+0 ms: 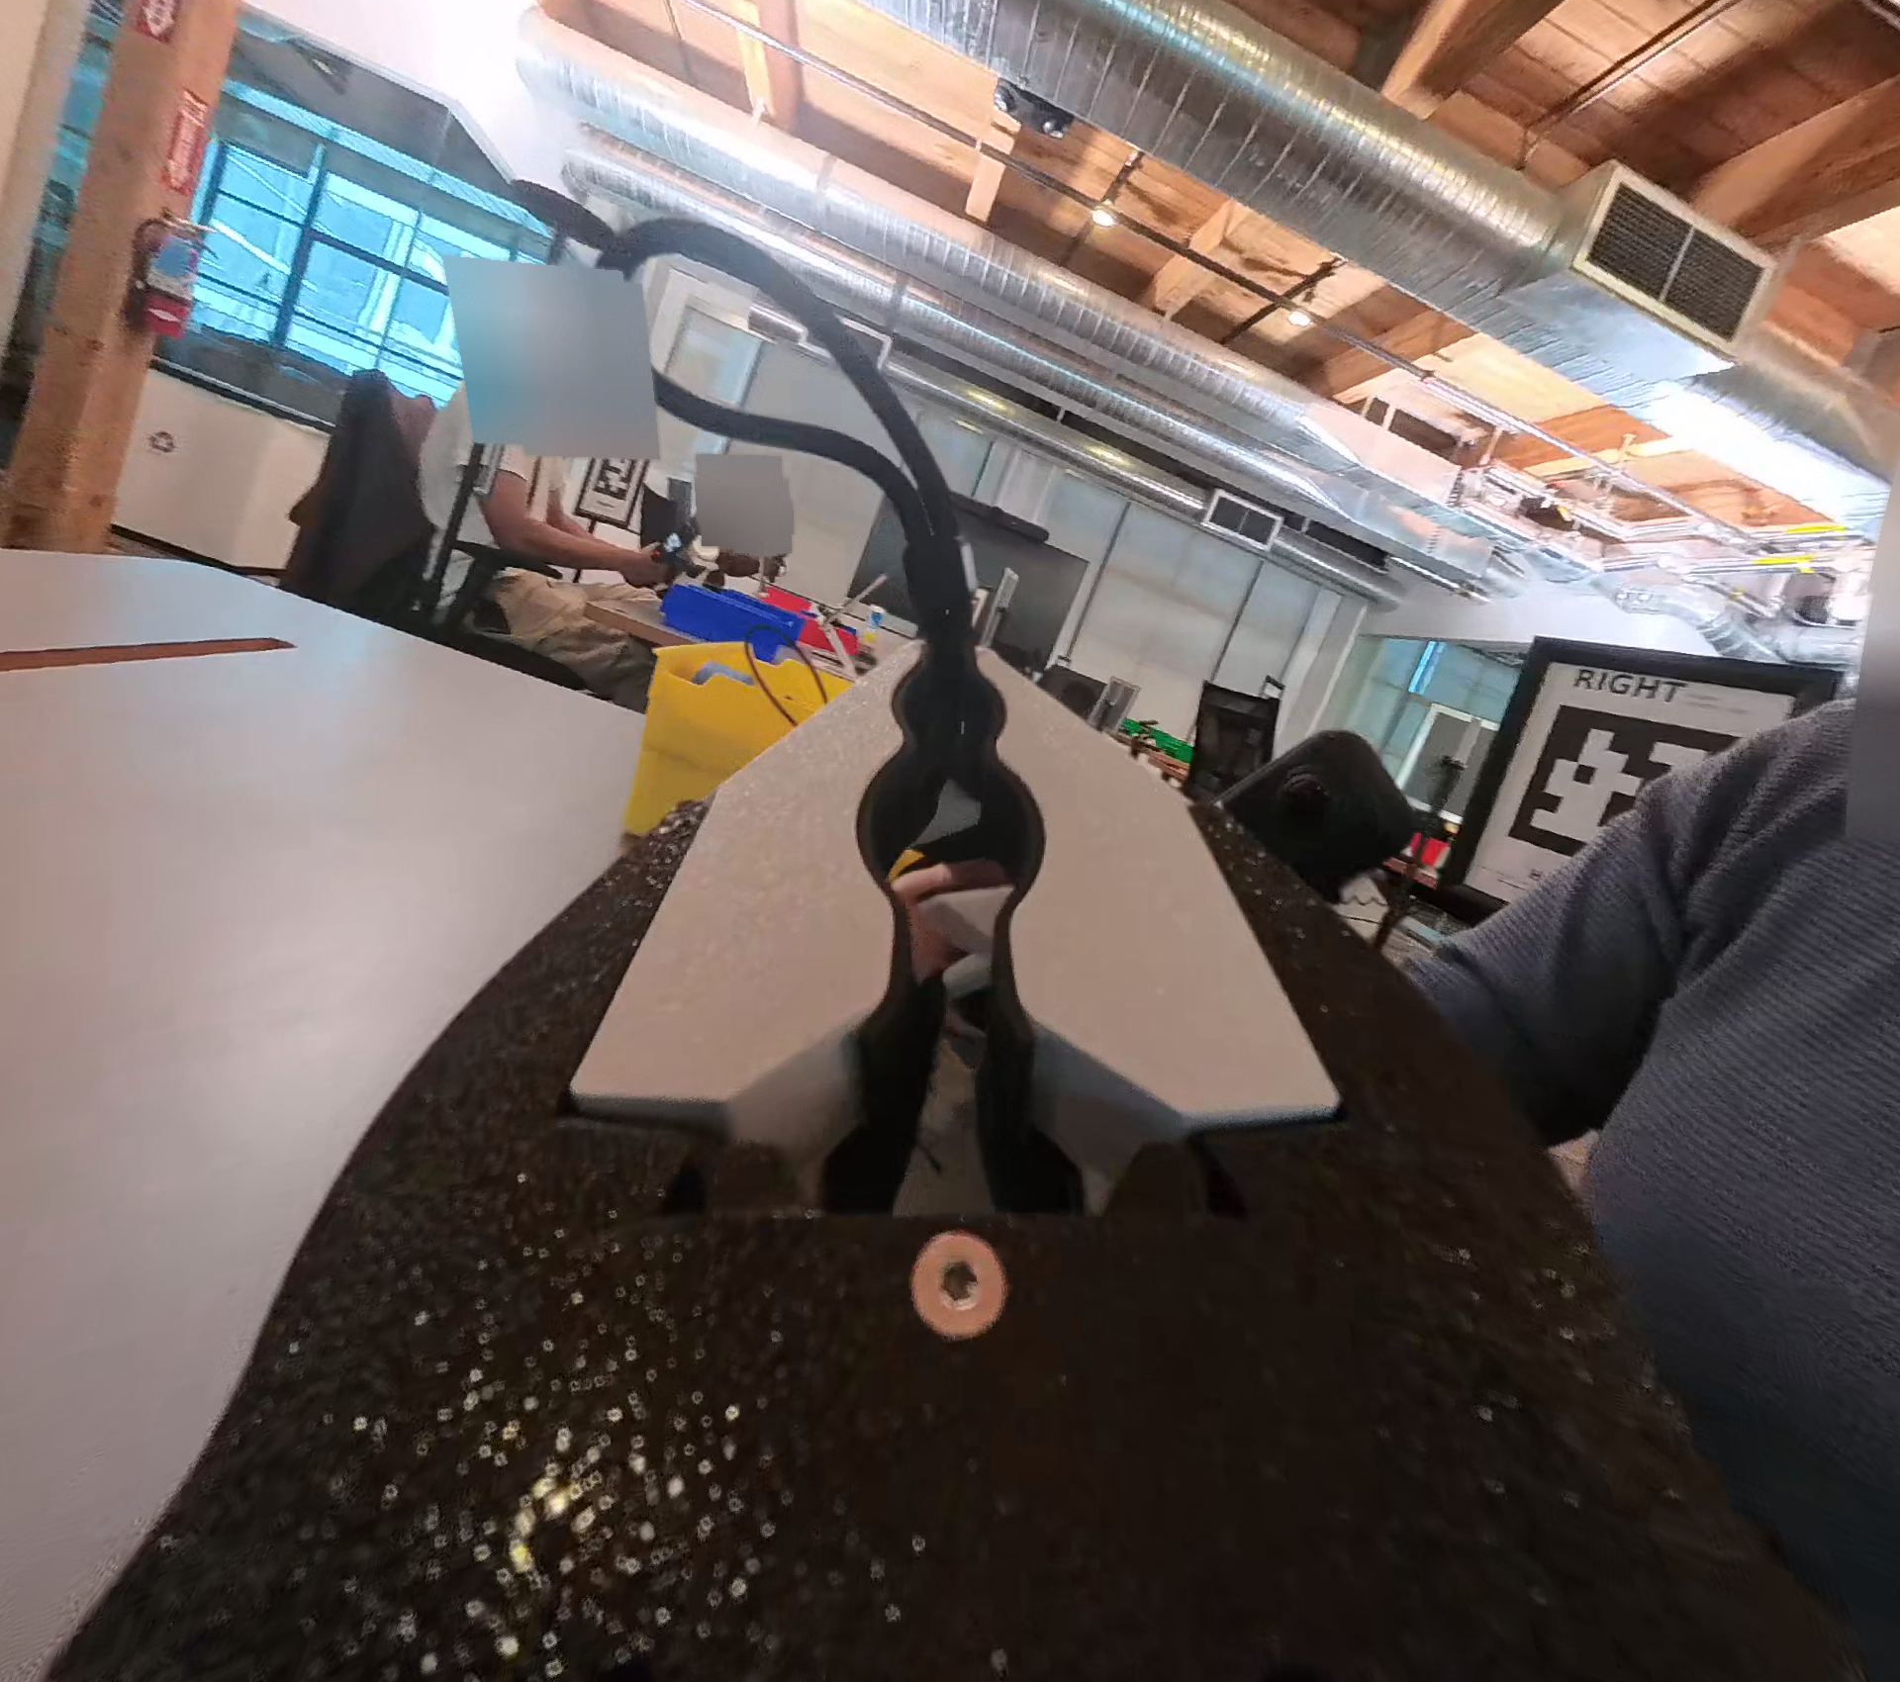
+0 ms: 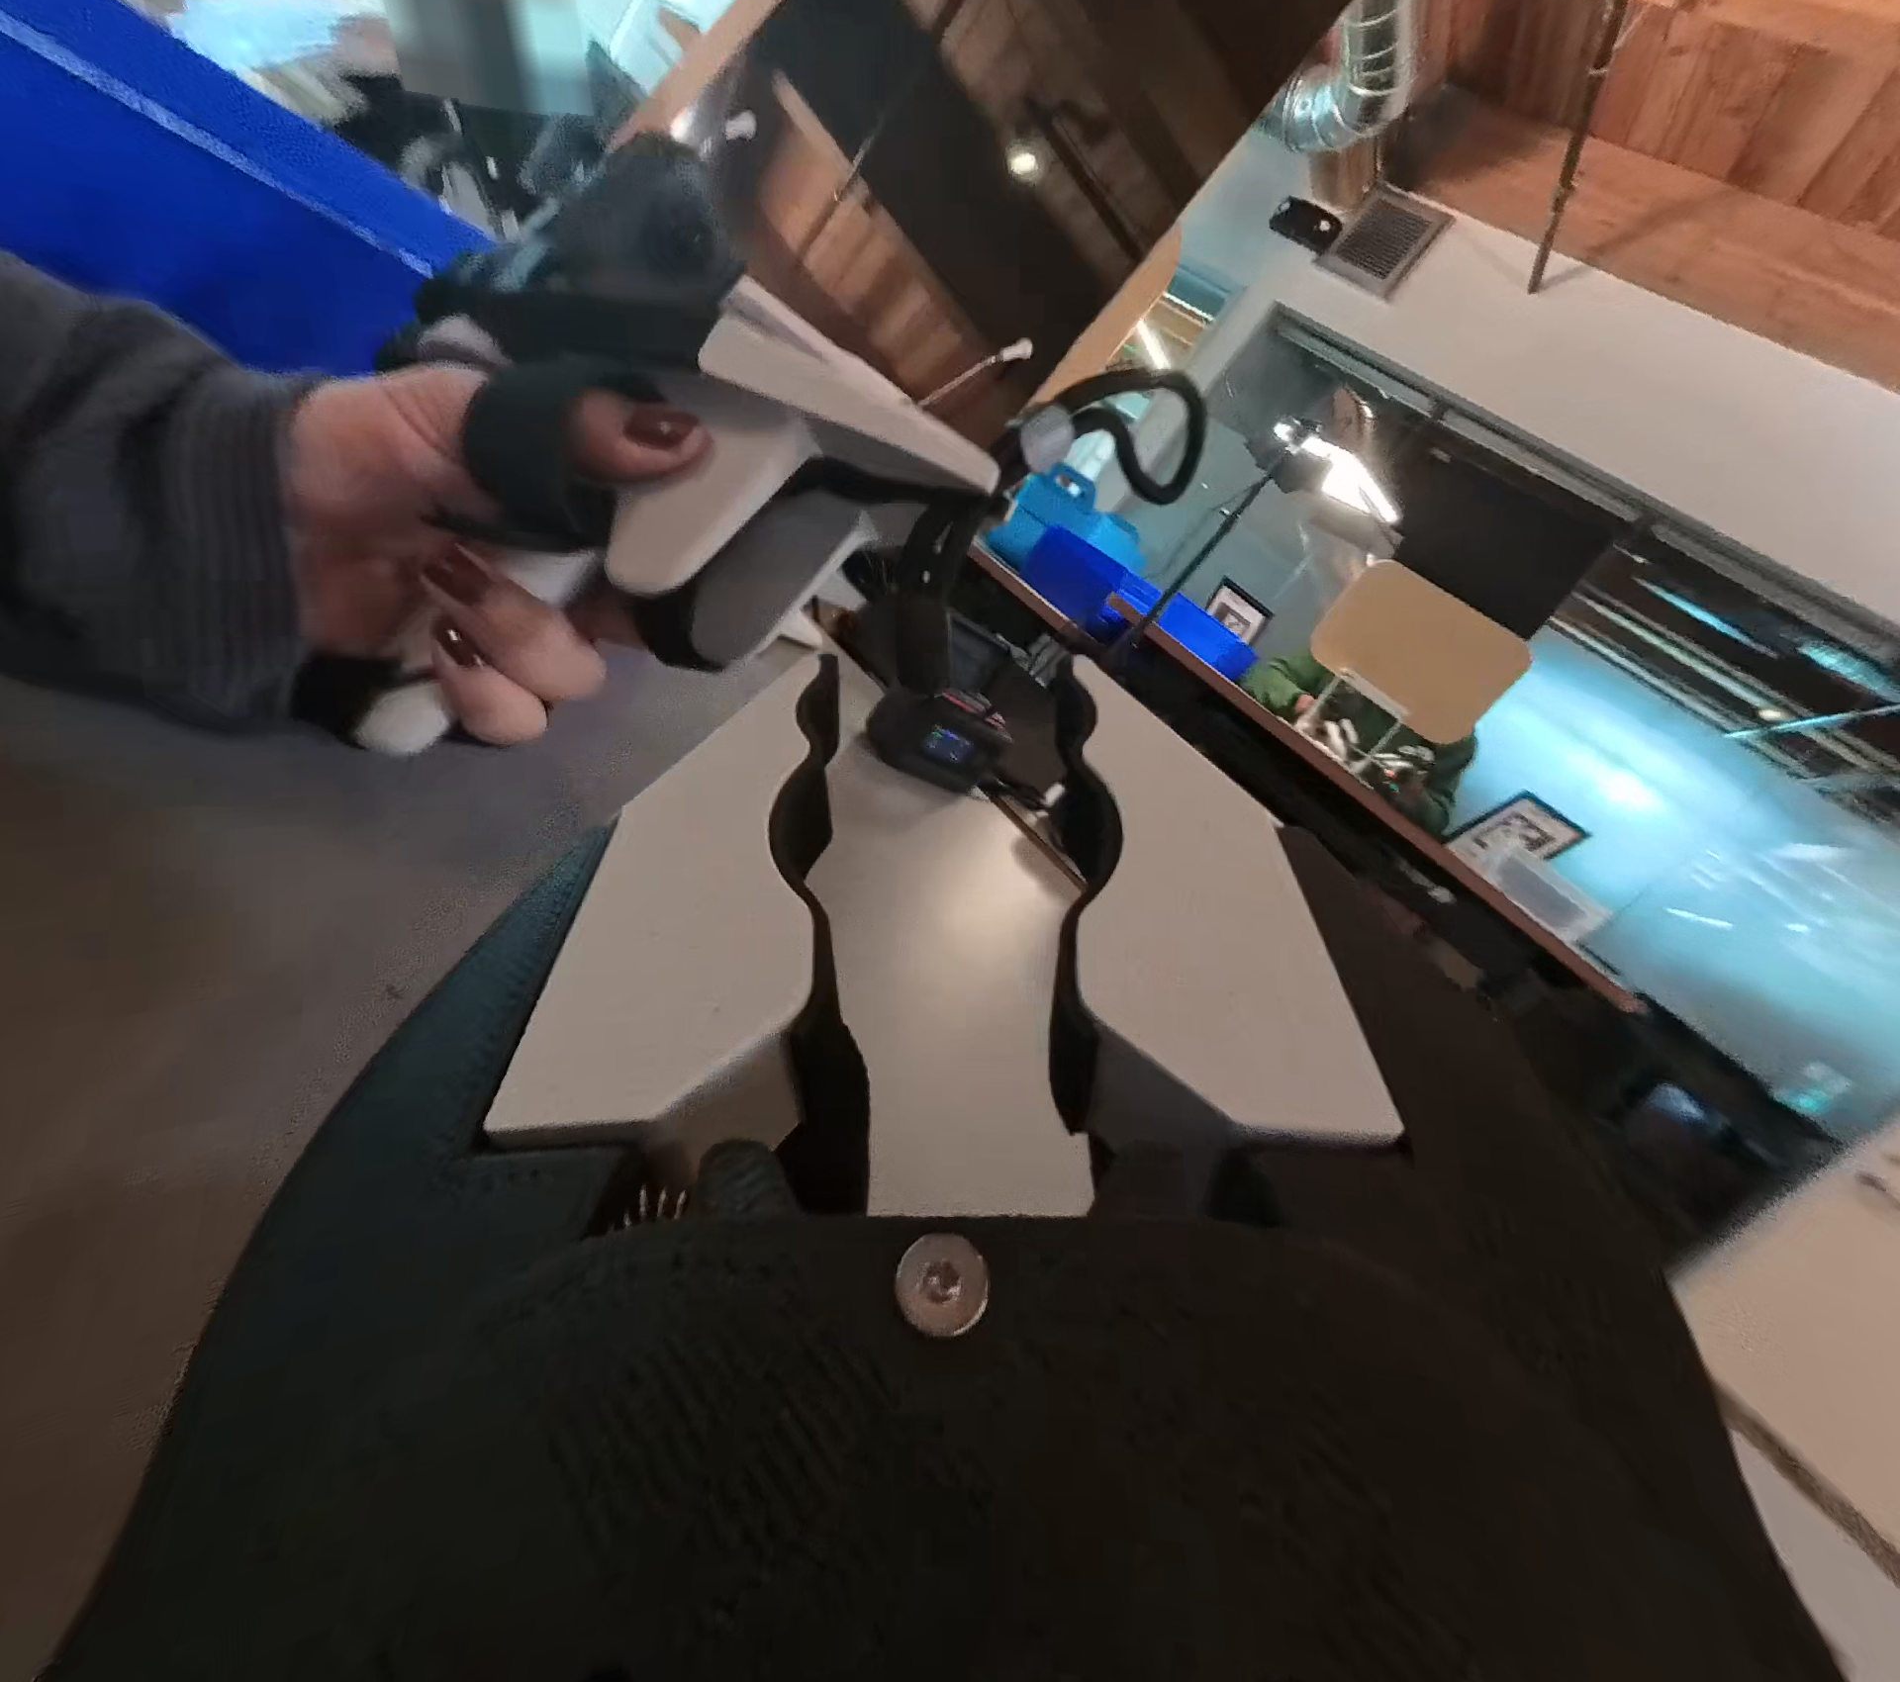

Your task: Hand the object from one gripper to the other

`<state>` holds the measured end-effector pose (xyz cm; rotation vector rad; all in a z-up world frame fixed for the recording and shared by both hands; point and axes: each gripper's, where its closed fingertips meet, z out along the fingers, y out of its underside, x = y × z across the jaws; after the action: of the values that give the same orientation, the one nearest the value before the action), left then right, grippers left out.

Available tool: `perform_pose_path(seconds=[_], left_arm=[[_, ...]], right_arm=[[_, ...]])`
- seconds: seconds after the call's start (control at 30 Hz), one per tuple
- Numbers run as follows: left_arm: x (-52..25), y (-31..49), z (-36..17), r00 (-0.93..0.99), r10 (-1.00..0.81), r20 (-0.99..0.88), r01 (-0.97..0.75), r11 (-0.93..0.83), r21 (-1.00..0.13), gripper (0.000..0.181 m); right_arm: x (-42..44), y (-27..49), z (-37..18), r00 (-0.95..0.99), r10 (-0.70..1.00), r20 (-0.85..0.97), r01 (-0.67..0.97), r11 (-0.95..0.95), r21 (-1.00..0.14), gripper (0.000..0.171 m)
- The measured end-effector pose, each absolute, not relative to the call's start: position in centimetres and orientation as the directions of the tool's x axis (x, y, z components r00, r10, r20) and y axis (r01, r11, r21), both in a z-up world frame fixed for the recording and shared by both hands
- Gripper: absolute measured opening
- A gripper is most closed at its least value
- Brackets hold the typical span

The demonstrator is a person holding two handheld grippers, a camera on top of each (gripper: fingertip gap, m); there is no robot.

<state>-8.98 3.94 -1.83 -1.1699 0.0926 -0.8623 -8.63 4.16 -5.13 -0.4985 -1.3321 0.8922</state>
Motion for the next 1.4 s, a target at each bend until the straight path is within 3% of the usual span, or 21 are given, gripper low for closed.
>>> perform_pose_path(seconds=[0.07,0.13,0.3,0.37,0.43,0.5,0.57,0.63,0.73,1.07,1.17,1.4], left_arm=[[-8.2,4.0,-1.9,0.663,-0.655,0.364,0.546,0.089,-0.833,0.000],[-7.2,4.1,-1.9,0.615,-0.688,0.385,0.564,0.043,-0.824,0.001],[-7.9,4.2,-1.7,0.659,-0.646,0.385,0.568,0.093,-0.818,0.005],[-9.0,4.7,-1.8,0.742,-0.563,0.364,0.517,0.134,-0.845,0.049],[-9.6,5.3,-2.7,0.853,-0.451,0.263,0.359,0.141,-0.923,0.076],[-10.8,5.9,-4.0,0.966,-0.254,0.043,0.078,0.131,-0.988,0.084],[-12.6,5.9,-4.7,0.968,-0.013,-0.251,-0.250,0.079,-0.965,0.078],[-12.4,5.8,-5.4,0.851,0.061,-0.522,-0.523,0.008,-0.852,0.072],[-11.7,6.4,-7.2,0.740,0.058,-0.670,-0.666,-0.079,-0.742,0.061],[-9.1,6.3,-6.7,0.815,-0.032,-0.579,-0.578,0.042,-0.815,0.001],[-9.7,6.4,-6.5,0.888,-0.055,-0.456,-0.455,0.027,-0.890,0.000],[-10.3,5.5,-4.6,0.961,-0.273,0.047,0.075,0.093,-0.993,0.000]], right_arm=[[-8.7,3.9,-5.4,0.011,0.750,0.662,-0.253,0.642,-0.724,0.031],[-8.3,3.2,-5.0,0.026,0.713,0.700,-0.273,0.679,-0.681,0.010],[-8.6,4.0,-4.6,0.038,0.700,0.713,-0.200,0.704,-0.681,0.009],[-8.5,5.0,-4.0,0.049,0.733,0.678,-0.179,0.674,-0.717,0.009],[-8.4,6.1,-3.6,0.044,0.749,0.661,-0.146,0.660,-0.737,0.009],[-8.4,6.8,-3.7,-0.010,0.758,0.652,-0.099,0.648,-0.755,0.009],[-8.4,7.2,-4.2,-0.096,0.784,0.613,-0.043,0.612,-0.790,0.009],[-8.1,7.1,-4.3,-0.167,0.814,0.557,-0.025,0.561,-0.827,0.009],[-7.6,6.5,-4.3,-0.259,0.828,0.498,-0.017,0.511,-0.859,0.009],[-6.3,4.7,-4.1,-0.405,0.795,0.451,-0.026,0.484,-0.875,0.009],[-6.5,5.3,-2.9,-0.328,0.810,0.485,-0.084,0.487,-0.869,0.009],[-6.3,5.8,-1.1,-0.130,0.731,0.670,-0.218,0.638,-0.738,0.059]])
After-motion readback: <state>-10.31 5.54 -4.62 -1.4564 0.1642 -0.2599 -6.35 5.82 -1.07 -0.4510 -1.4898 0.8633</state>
